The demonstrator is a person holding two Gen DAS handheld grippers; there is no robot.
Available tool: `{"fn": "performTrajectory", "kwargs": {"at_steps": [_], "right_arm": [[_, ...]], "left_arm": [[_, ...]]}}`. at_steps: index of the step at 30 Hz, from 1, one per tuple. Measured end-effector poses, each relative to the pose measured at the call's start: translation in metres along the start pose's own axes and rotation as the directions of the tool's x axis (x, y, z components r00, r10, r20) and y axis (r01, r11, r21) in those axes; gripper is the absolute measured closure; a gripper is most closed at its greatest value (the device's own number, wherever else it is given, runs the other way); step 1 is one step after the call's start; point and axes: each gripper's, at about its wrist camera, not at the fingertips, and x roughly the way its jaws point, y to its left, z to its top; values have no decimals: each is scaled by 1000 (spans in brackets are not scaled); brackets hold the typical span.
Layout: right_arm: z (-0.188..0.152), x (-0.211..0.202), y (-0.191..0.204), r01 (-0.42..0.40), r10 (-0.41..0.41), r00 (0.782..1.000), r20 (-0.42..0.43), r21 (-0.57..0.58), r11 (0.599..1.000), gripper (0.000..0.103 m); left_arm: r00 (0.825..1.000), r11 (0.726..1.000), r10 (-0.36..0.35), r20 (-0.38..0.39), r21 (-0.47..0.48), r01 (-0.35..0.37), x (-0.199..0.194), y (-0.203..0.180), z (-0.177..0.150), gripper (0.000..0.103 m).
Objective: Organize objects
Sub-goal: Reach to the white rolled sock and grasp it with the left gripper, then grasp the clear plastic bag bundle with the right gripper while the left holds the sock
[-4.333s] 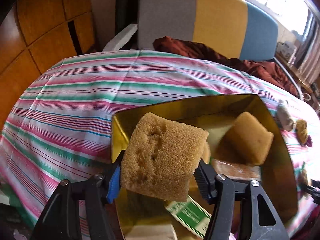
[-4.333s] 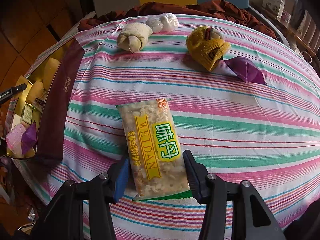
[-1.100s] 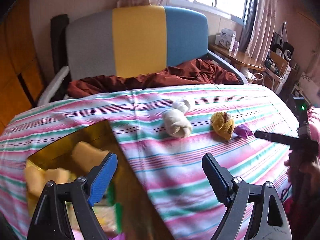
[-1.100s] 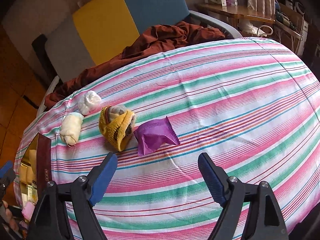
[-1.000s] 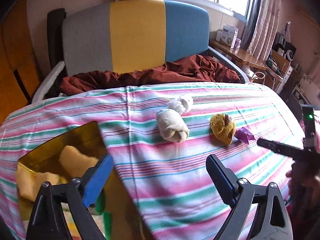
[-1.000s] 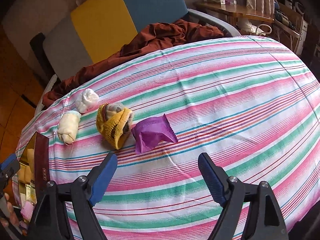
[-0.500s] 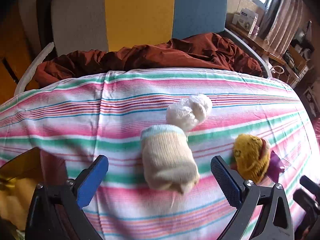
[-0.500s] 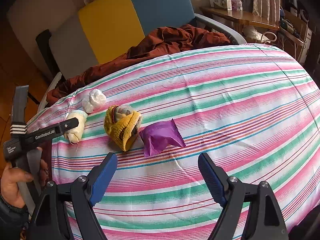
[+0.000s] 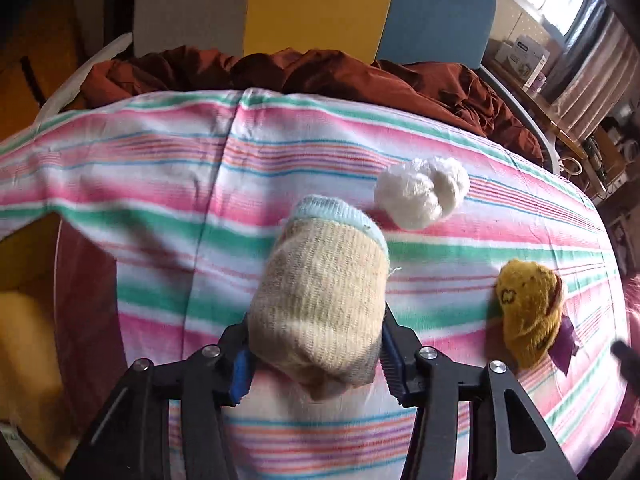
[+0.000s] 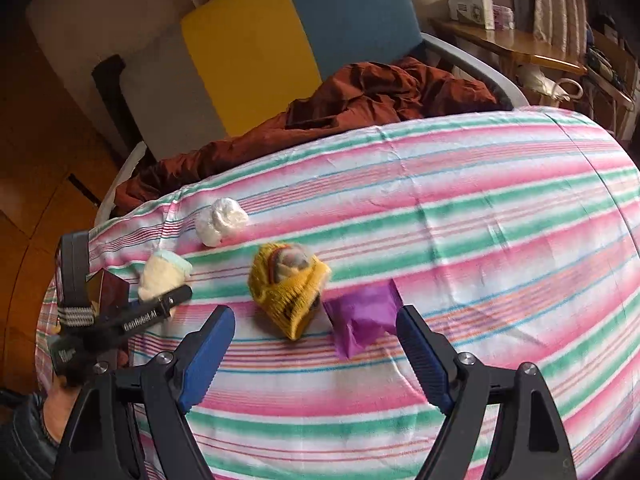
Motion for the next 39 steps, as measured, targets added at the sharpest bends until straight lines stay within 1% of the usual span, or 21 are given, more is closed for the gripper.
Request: {"fn": "performTrajectory", "kwargs": {"at_steps": [4,7,12,16,17,18,19,20,23,26,29,30,33,34,36,39], "right_arm": [[37,26,36,-40,38,999,-19,-95,995,18],[59,56,68,-81,68,995,-78,-172,982,18],[78,110,108,-57,16,988,-153,-268,962,18],[84,147,125,-15,-50,979,-198,-315,949,17],[84,155,127,-3,-67,977,-203,-325,946,18],[84,160,128,7,-79,976,-203,-334,942,20],[84,165,129,1,-79,974,-214,-339,941,28],[82,170,129,-5,-81,969,-235,-342,940,43],[74,160,130,2,-85,973,-214,-363,932,46],[59,135,125,10,-84,981,-175,-384,923,46],[44,98,114,38,-92,989,-116,-400,916,46],[44,86,110,46,-91,991,-96,-396,917,46],[29,46,91,67,-89,995,-44,-368,927,46],[27,36,84,64,-83,996,-40,-351,934,46],[10,18,68,48,-70,996,-55,-319,947,46],[-21,9,45,77,-110,989,-98,-295,952,46]], "left_arm": [[1000,1000,-1,3,-4,1,-10,-1,-20,50],[1000,1000,-8,1,-8,8,-14,-1,-29,50],[1000,1000,-18,7,-6,18,-16,3,-34,50],[1000,1000,-22,8,-14,23,-17,4,-34,49],[1000,1000,-25,8,-15,25,-16,4,-34,47],[1000,999,-28,8,-16,28,-16,4,-34,45],[1000,999,-30,7,-16,30,-16,5,-34,44],[999,999,-32,6,-17,32,-16,5,-34,43],[999,999,-36,8,-18,36,-17,6,-34,43],[999,999,-36,13,-19,37,-18,7,-35,43],[999,999,-30,19,-16,30,-19,8,-36,45],[999,1000,-27,20,-14,27,-20,8,-36,47],[999,1000,-21,25,-11,22,-21,7,-36,51],[1000,1000,-17,25,-5,17,-22,7,-36,51],[1000,1000,-4,24,10,4,-25,4,-38,52],[1000,999,8,19,34,-9,-30,1,-46,52]]}}
